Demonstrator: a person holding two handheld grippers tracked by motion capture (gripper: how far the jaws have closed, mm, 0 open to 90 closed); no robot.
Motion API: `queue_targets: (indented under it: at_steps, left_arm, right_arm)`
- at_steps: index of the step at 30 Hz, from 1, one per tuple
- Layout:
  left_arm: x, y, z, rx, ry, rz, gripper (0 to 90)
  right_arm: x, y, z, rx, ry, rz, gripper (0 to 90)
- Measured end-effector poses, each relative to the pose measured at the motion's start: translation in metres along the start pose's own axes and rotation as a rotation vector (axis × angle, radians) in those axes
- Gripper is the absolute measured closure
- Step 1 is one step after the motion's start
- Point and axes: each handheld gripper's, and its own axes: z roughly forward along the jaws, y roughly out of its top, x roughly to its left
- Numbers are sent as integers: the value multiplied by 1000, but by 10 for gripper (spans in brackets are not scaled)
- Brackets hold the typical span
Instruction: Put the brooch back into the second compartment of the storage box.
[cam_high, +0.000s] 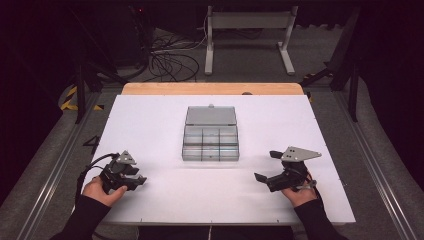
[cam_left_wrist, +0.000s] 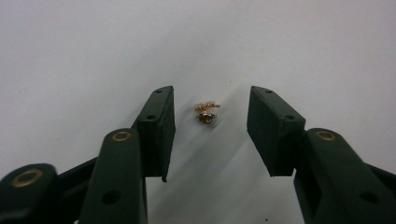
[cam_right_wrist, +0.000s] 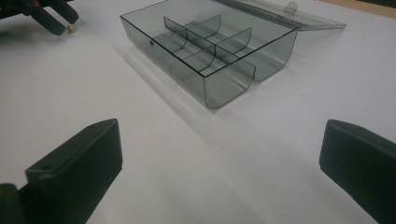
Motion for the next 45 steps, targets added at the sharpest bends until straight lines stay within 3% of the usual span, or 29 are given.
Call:
queue_targets:
  at_steps: [6,11,22,32,40,45]
  left_arm:
    - [0,1,3,3,3,-14,627]
    - [2,2,5,2,6,-30,766]
    - [0,4,3,3,11,-22,775]
    - [-3,8,-7,-68,-1,-23,776]
    - [-5,19,-19,-166,-9,-19,776]
    - [-7,23,-22,-185,-8,-7,776]
  right_arm:
    - [0,0,1,5,-2,2,0]
    - [-1,-1,2,9,-1,4,0]
    - [-1,-1,1,4,-2,6,0]
    - [-1,-2,1,7,-6,8,0]
    - [-2,-5,1,5,-10,13,0]
    - [-1,-6,1,9,-9,16,0]
